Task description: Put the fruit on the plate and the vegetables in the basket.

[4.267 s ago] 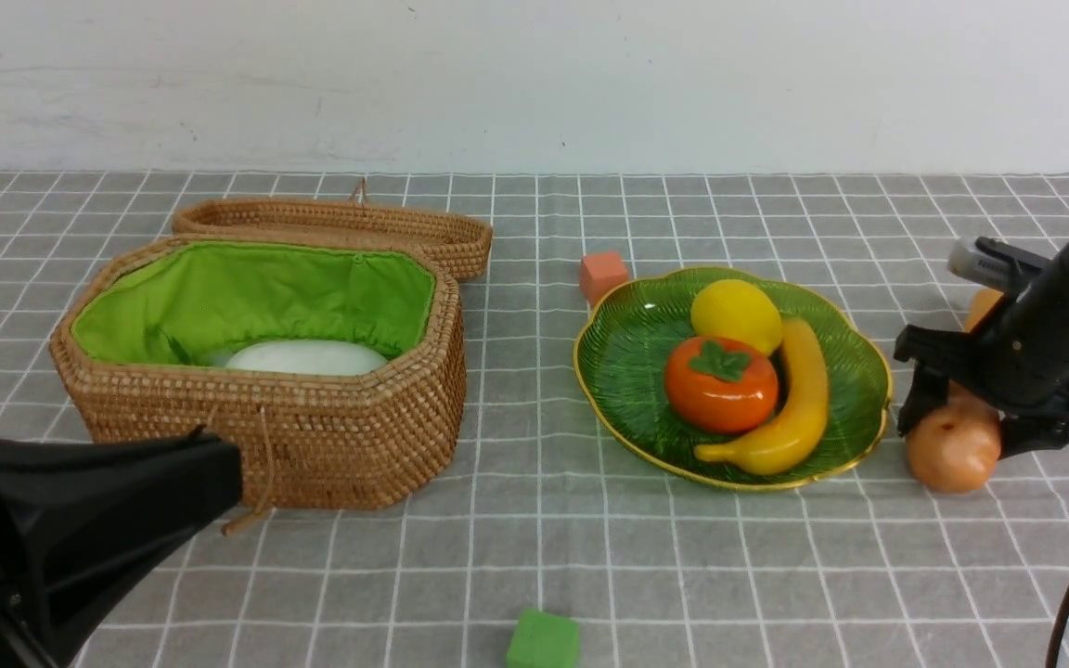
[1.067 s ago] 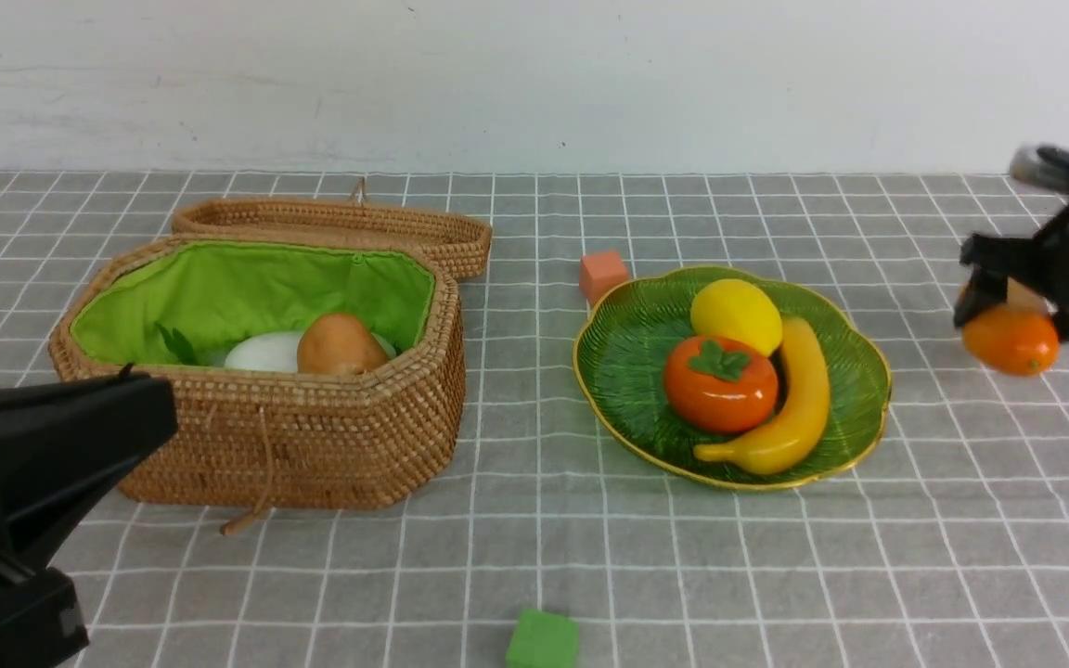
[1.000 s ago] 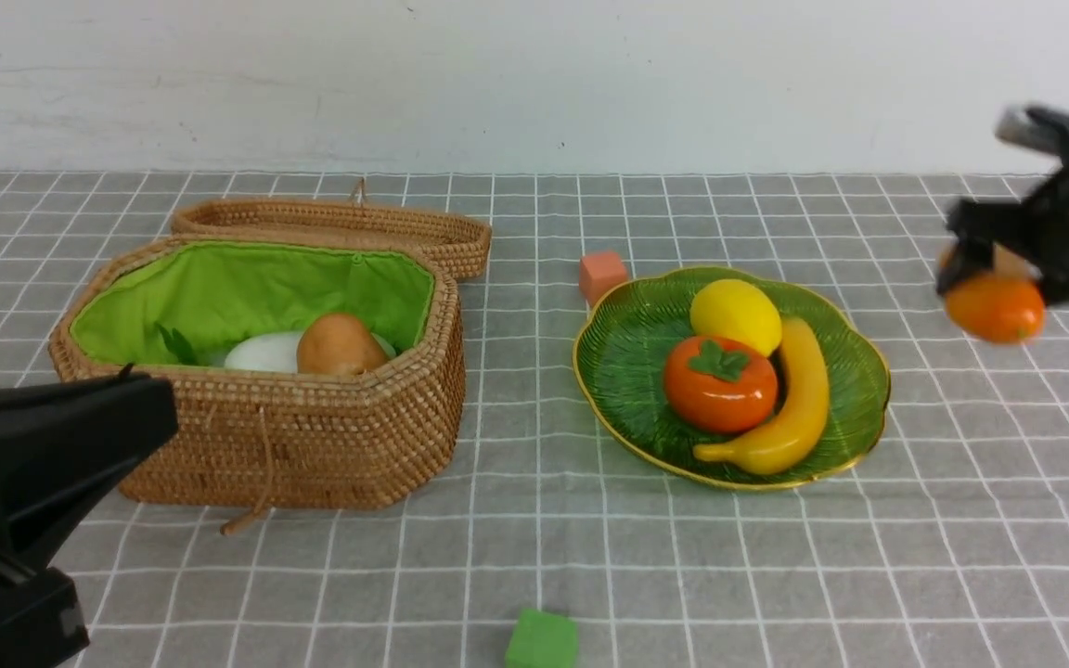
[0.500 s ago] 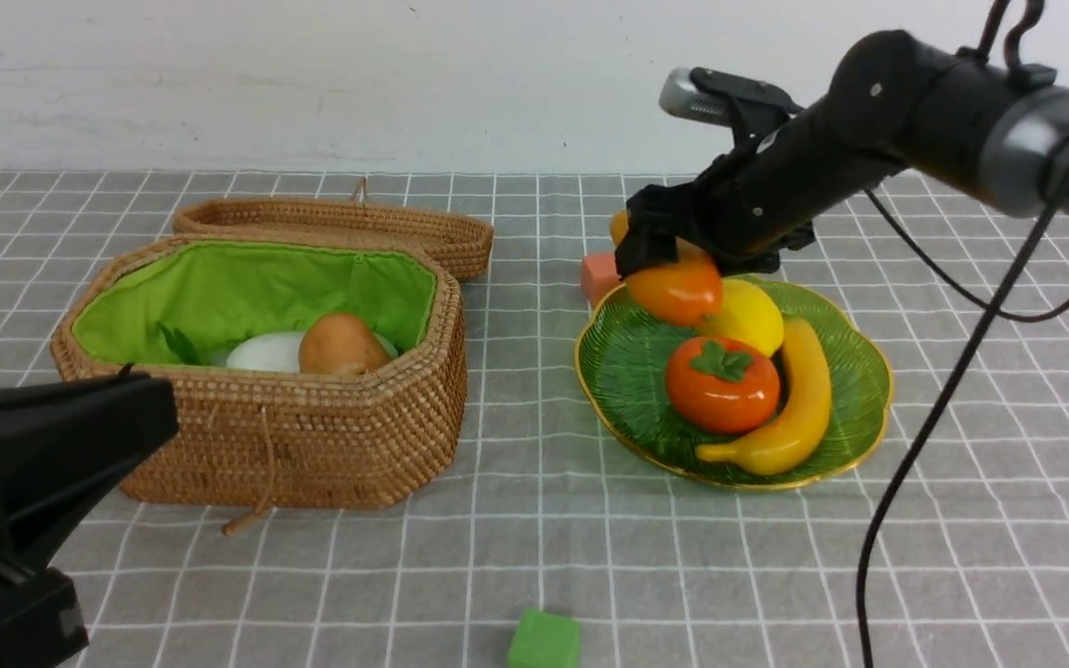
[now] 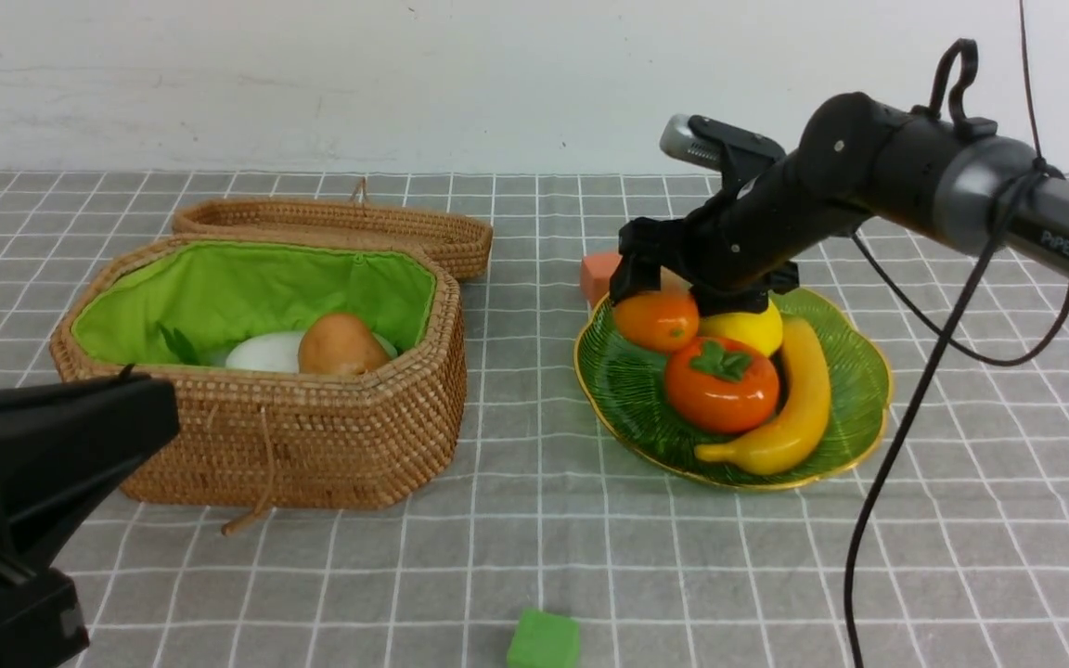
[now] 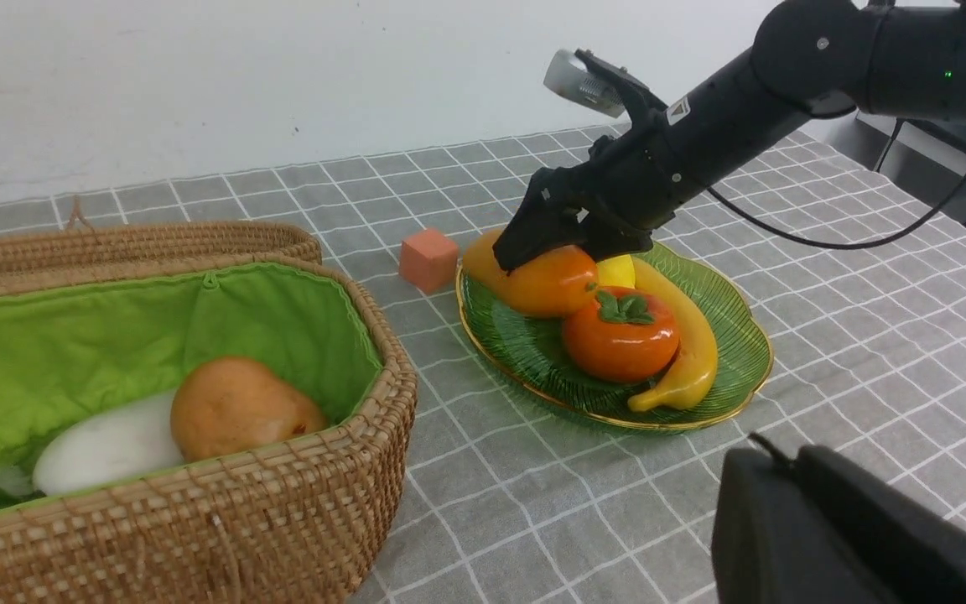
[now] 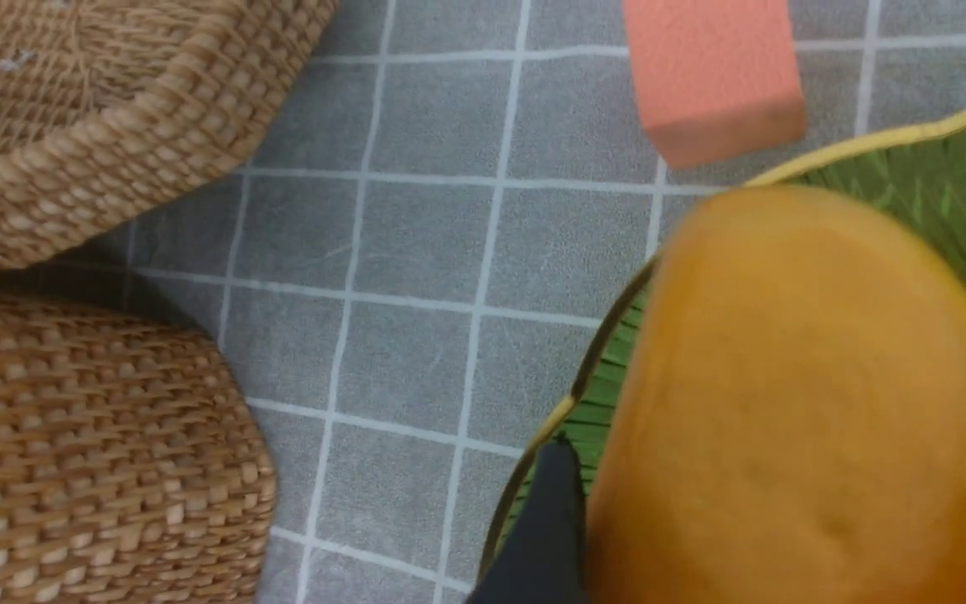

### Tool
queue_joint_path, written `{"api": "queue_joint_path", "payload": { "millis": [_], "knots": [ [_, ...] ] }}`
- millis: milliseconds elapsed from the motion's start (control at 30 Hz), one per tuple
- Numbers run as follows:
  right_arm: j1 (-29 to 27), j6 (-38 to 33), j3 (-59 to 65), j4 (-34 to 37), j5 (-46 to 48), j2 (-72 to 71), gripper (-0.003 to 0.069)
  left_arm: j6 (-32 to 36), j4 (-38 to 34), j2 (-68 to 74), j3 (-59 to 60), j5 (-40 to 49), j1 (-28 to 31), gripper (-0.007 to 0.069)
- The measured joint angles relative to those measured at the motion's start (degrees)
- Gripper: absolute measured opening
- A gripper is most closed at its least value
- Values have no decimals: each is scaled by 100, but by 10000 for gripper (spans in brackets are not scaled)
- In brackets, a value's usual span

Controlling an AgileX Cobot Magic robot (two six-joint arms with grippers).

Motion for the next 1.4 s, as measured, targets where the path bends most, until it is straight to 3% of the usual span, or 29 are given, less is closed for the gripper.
{"api": "queue_joint_path", "payload": {
  "millis": [267,367,467,500,533,600,667,800,967,1200,1400],
  "knots": [
    [-218,69,-250,-6,886,-342,606,0,0,0,0,0,0,35],
    [-439,39,-475,-75,1691,-831,523,0,0,0,0,0,0,35],
    [-548,-67,-516,-212,2214,-1284,435,0,56,0,0,-6,0,35],
    [-586,-199,-523,-382,2602,-1601,342,-7,93,0,0,-6,0,35],
    [-586,-199,-523,-407,2644,-1640,331,-13,98,0,0,-12,0,35],
    [-586,-281,-523,-681,3028,-2147,184,-156,111,0,0,-24,0,35],
    [-586,-281,-509,-906,3130,-2529,84,-264,118,0,0,-24,0,35],
    [-586,-238,87,-1367,3142,-3484,-15,-325,123,-121,88,-31,0,35],
    [-586,-60,1552,-1729,3154,-4860,-17,-369,123,-687,656,-319,0,35],
    [-586,399,4659,-1870,3200,-7976,-10,-475,154,-1595,1494,-940,0,35],
    [-586,1087,6587,-2059,3121,-10550,-7,-475,171,-1645,1604,-889,0,36]
  ]
}}
